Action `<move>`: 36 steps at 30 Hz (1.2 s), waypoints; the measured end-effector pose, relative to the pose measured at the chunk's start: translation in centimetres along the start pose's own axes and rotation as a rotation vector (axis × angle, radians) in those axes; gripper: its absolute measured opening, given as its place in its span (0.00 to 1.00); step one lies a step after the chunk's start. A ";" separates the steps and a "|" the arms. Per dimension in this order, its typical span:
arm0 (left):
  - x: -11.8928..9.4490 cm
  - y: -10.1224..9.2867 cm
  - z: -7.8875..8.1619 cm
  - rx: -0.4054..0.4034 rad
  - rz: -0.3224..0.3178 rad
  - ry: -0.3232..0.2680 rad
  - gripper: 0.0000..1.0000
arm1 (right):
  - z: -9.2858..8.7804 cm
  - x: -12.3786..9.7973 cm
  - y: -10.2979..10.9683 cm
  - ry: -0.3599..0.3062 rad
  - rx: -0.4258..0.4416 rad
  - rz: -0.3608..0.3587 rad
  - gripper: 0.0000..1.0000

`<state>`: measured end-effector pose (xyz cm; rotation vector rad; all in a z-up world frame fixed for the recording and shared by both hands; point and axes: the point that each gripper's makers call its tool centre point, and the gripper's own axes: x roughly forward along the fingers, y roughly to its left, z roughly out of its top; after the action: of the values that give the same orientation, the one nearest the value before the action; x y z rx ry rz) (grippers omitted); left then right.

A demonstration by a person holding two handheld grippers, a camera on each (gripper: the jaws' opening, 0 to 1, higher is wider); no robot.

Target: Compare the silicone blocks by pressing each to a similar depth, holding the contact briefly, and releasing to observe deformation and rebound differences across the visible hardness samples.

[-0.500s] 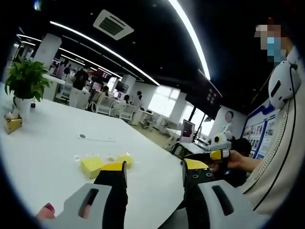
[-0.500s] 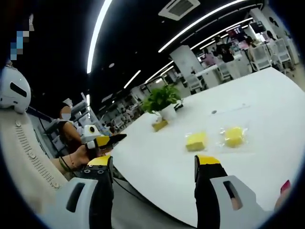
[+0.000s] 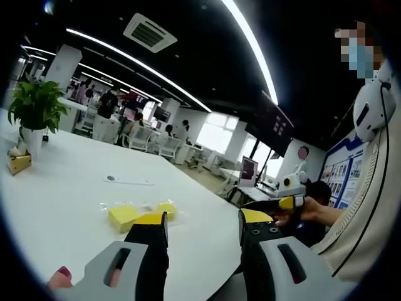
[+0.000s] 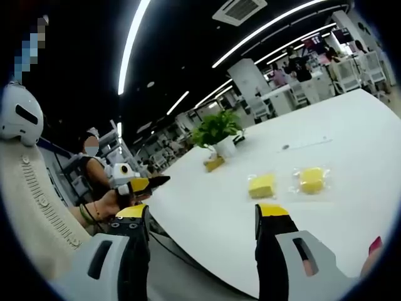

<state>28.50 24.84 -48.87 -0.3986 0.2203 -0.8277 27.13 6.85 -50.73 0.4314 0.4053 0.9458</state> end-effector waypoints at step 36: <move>0.9 1.4 -0.5 -0.027 0.020 0.042 0.49 | 0.4 0.6 -2.0 -0.031 0.083 -0.020 0.64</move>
<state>29.86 24.91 -50.00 -0.4040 0.2741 -0.8147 29.03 6.22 -51.49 0.5164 0.4209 0.9038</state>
